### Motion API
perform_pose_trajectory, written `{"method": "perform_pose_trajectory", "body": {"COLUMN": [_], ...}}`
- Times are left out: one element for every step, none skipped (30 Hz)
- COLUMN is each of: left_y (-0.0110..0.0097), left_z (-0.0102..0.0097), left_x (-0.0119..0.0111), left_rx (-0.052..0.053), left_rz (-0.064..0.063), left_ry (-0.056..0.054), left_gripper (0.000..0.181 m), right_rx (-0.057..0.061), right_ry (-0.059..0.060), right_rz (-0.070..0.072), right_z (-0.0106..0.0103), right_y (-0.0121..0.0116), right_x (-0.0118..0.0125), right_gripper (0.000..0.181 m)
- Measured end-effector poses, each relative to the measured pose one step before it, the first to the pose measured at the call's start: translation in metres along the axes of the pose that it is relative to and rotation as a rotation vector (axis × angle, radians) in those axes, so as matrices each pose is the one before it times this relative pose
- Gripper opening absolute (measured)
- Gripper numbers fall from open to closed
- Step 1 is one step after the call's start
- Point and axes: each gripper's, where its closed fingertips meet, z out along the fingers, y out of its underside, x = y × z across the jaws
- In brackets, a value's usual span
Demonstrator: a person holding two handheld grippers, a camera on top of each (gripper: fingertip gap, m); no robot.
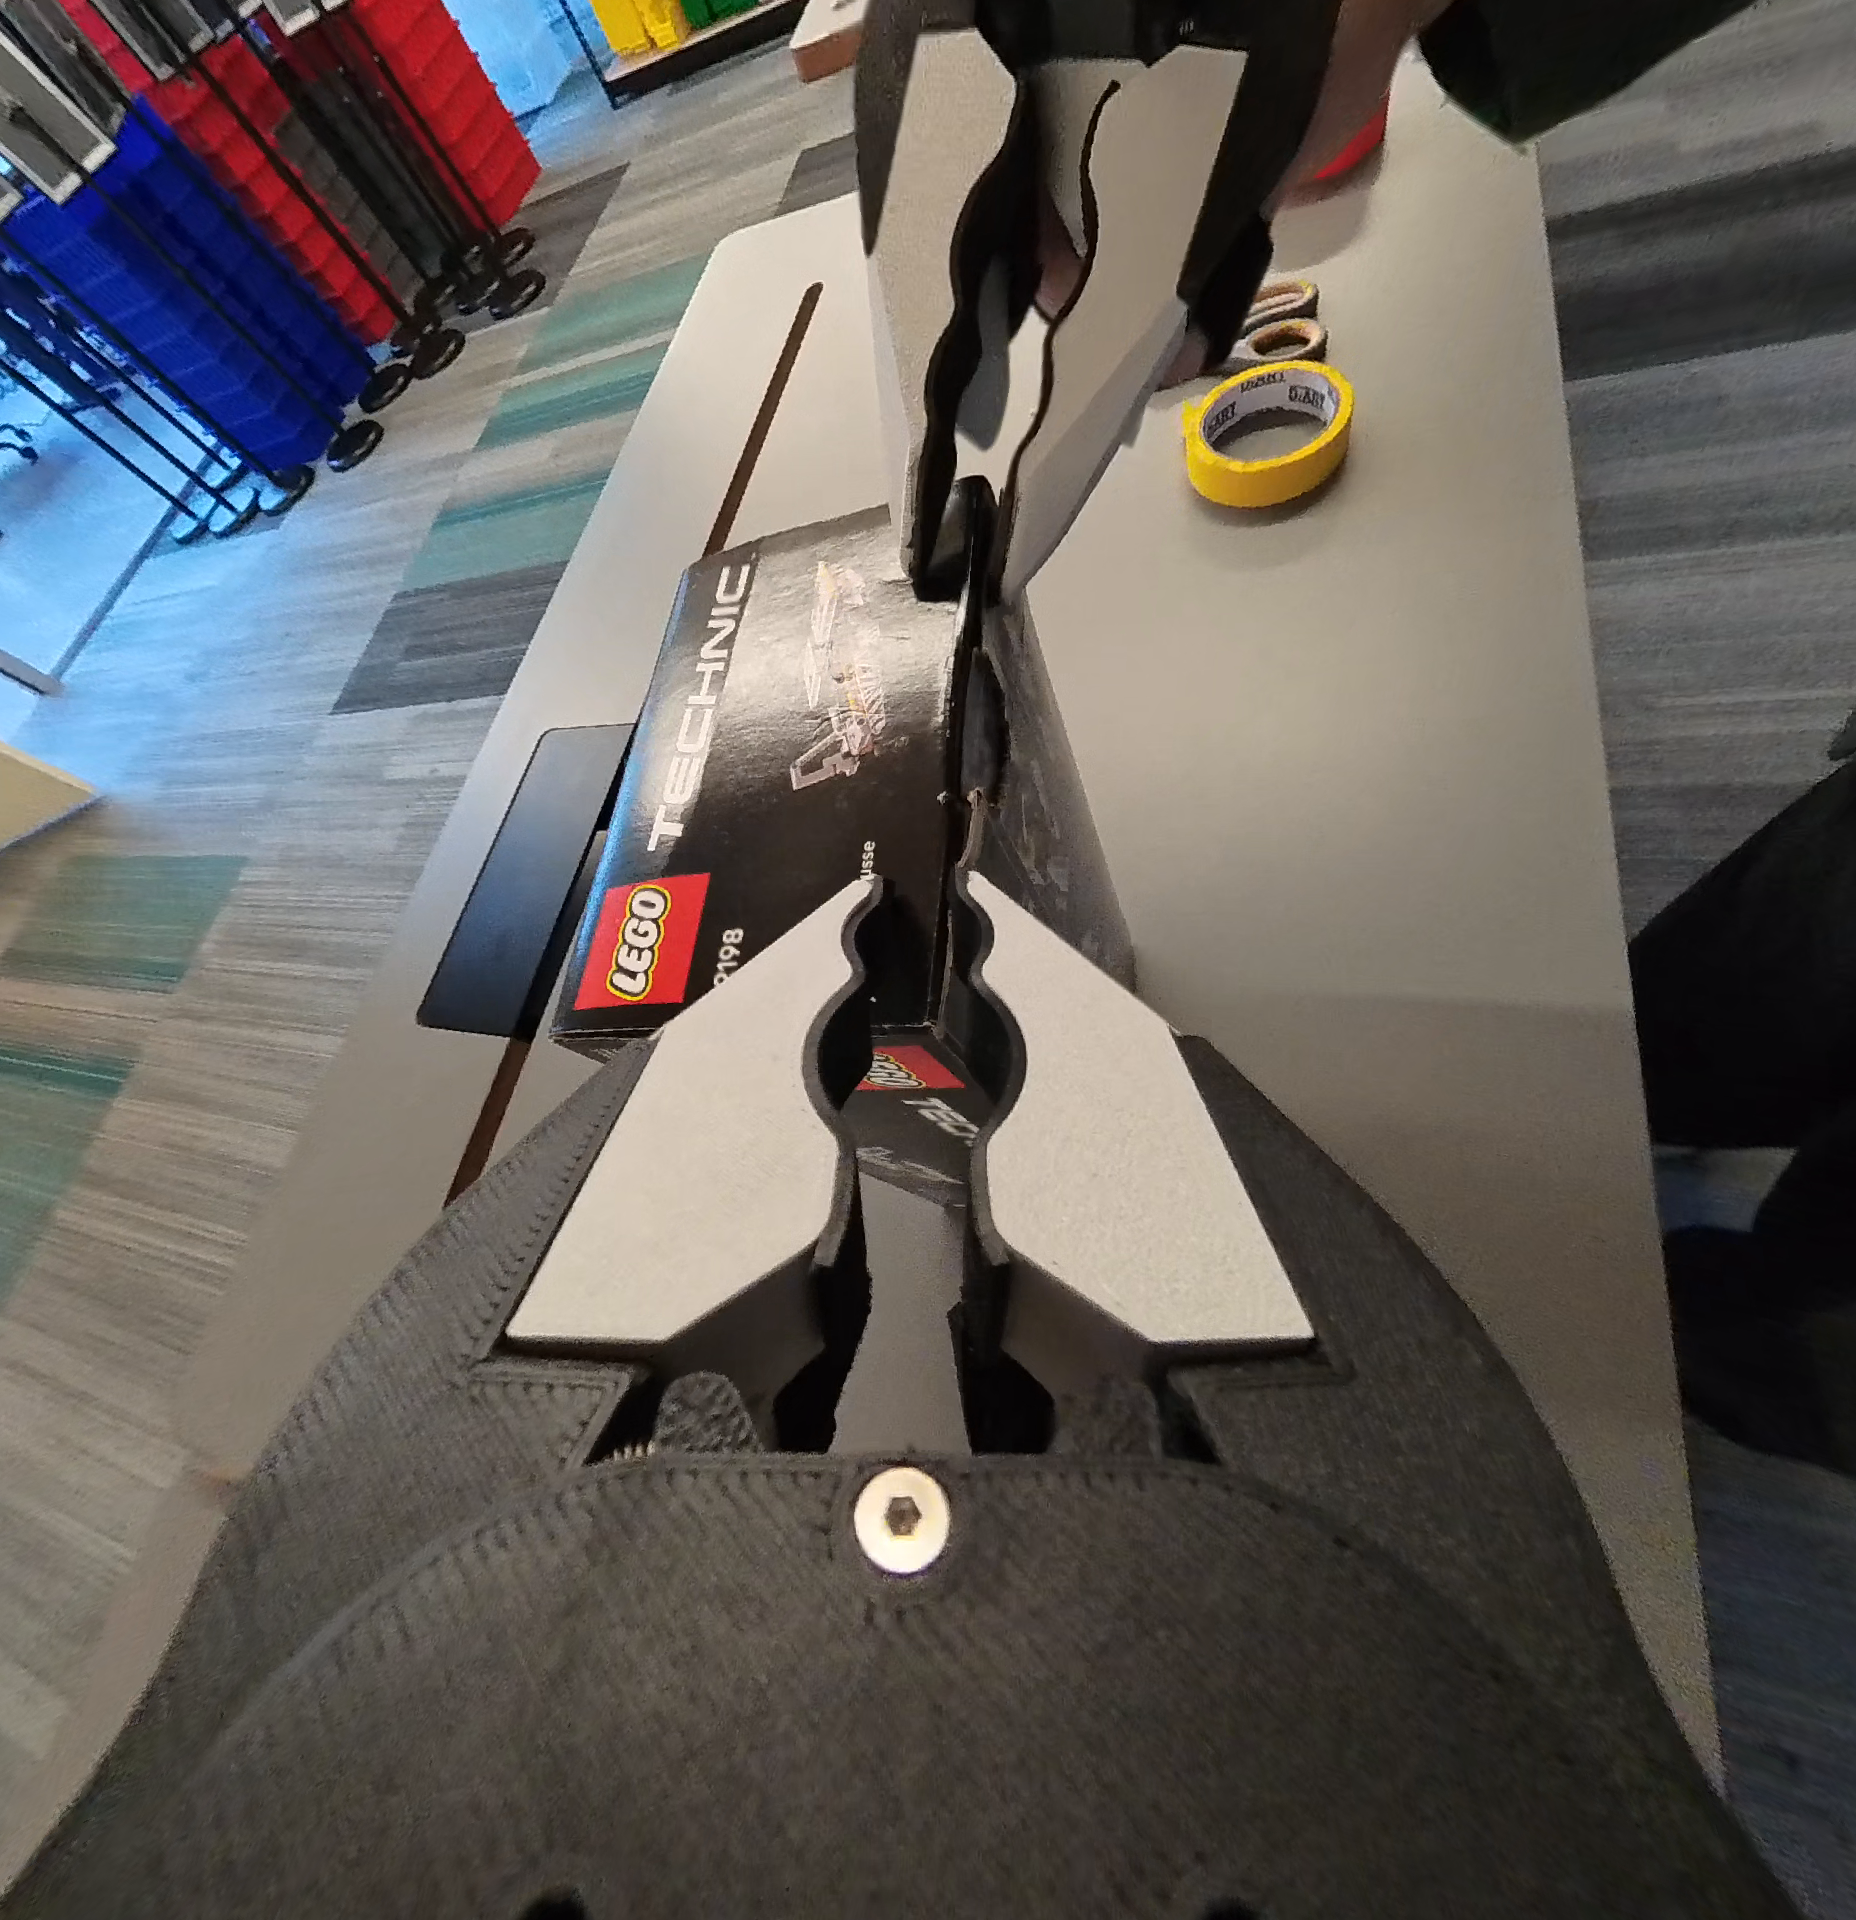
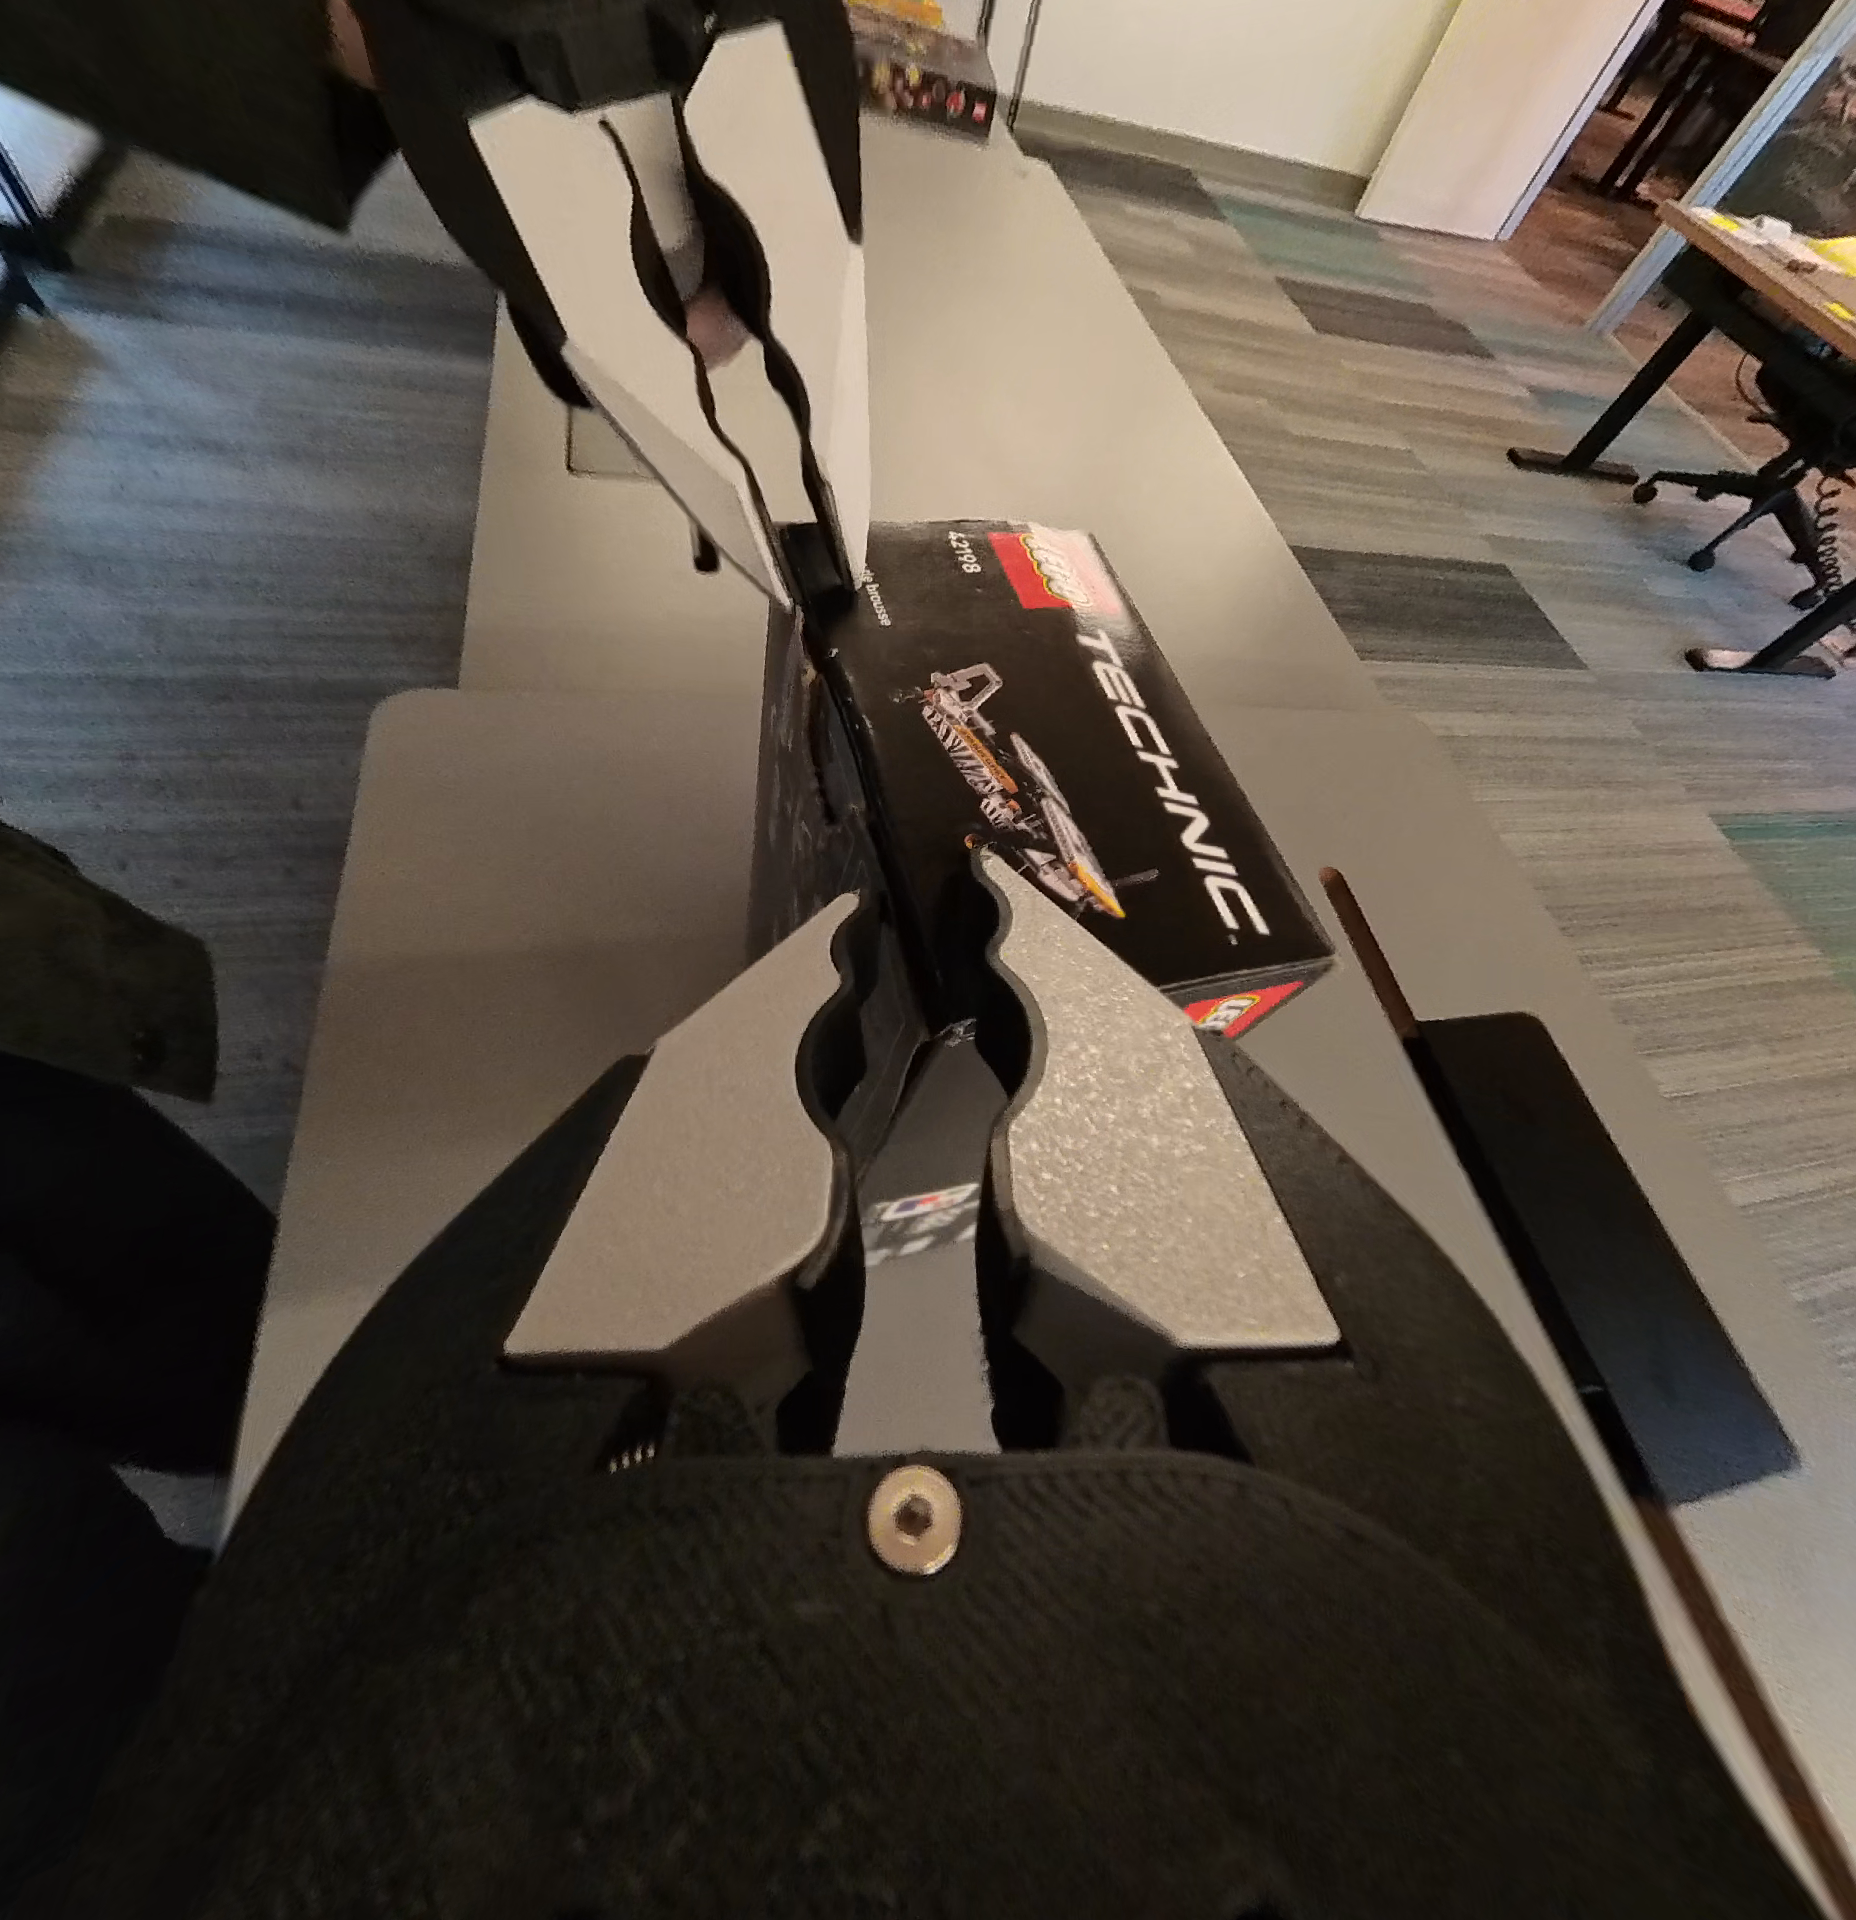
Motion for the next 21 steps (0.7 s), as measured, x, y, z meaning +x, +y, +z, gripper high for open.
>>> {"method": "perform_pose_trajectory", "body": {"left_y": [-0.00050,-0.00052,-0.00022,0.00022,0.00046,0.00051,0.00015,-0.00013,-0.00019,0.00025,0.00042,-0.00009,-0.00019,-0.00004,-0.00003,-0.00021,-0.00038,-0.00031,-0.00007,-0.00011,0.00012], "left_z": [0.00037,0.00034,0.00004,-0.00025,-0.00056,-0.00039,-0.00014,0.00002,0.00007,-0.00009,-0.00019,-0.00007,0.00002,0.00002,-0.00009,0.00000,0.00010,-0.00013,-0.00018,-0.00045,-0.00049], "left_x": [0.00064,0.00017,0.00000,0.00018,-0.00010,-0.00060,-0.00010,0.00030,0.00003,-0.00090,-0.00119,0.00057,0.00066,-0.00030,-0.00036,-0.00022,-0.00028,-0.00037,-0.00051,-0.00065,-0.00106], "left_rx": [0.0085,0.0087,-0.0024,-0.0107,-0.0127,-0.0098,-0.0045,-0.0013,-0.0007,-0.0034,-0.0033,-0.0020,-0.0035,-0.0007,0.0051,0.0113,0.0149,0.0135,0.0084,0.0056,0.0027], "left_rz": [-0.0182,-0.0210,-0.0125,0.0065,0.0208,0.0229,0.0171,0.0104,0.0071,0.0069,0.0054,0.0012,0.0007,0.0039,0.0036,-0.0018,-0.0112,-0.0203,-0.0237,-0.0230,-0.0198], "left_ry": [0.0035,-0.0035,-0.0078,-0.0105,-0.0136,-0.0150,-0.0101,-0.0042,-0.0031,-0.0047,-0.0041,0.0074,0.0071,-0.0014,-0.0044,-0.0050,-0.0064,-0.0047,-0.0052,-0.0069,-0.0093], "left_gripper": [0.010,0.010,0.009,0.010,0.010,0.011,0.011,0.012,0.011,0.011,0.012,0.012,0.012,0.012,0.012,0.012,0.012,0.012,0.012,0.013,0.016], "right_rx": [0.0212,0.0139,0.0047,-0.0012,-0.0031,-0.0011,-0.0008,-0.0017,-0.0004,-0.0011,-0.0104,0.0149,0.0562,0.0755,0.0523,0.0178,-0.0294,-0.0804,-0.1098,-0.1200,-0.1171], "right_ry": [-0.0057,0.0040,0.0114,0.0138,0.0128,0.0118,0.0079,0.0071,0.0056,0.0045,0.0300,0.0740,0.0863,0.1142,0.1285,0.1053,0.0828,0.0598,0.0409,0.0220,0.0046], "right_rz": [0.0232,0.0147,0.0035,-0.0014,0.0031,0.0047,0.0056,0.0019,0.0096,0.0276,0.0410,0.0285,0.0053,0.0082,0.0269,0.0388,0.0386,0.0353,0.0288,0.0155,0.0051], "right_z": [-0.00073,-0.00046,-0.00009,0.00033,0.00029,0.00014,-0.00024,-0.00032,-0.00060,-0.00128,-0.00437,-0.01102,-0.01957,-0.02610,-0.02934,-0.02900,-0.02606,-0.02206,-0.01701,-0.01127,-0.00491], "right_y": [0.00054,0.00002,-0.00008,-0.00035,-0.00040,-0.00055,-0.00041,-0.00050,-0.00116,-0.00212,-0.00277,-0.00756,-0.01231,-0.01235,-0.00604,0.00295,0.01424,0.02600,0.03490,0.04050,0.04207], "right_x": [-0.00050,-0.00004,-0.00013,-0.00037,-0.00046,-0.00011,-0.00013,0.00000,-0.00002,-0.00018,0.00277,0.00777,0.00999,0.01680,0.02389,0.02583,0.02653,0.02566,0.02290,0.01823,0.01216], "right_gripper": [0.016,0.016,0.015,0.015,0.015,0.015,0.015,0.016,0.016,0.015,0.014,0.020,0.025,0.026,0.026,0.026,0.030,0.036,0.040,0.042,0.043]}}
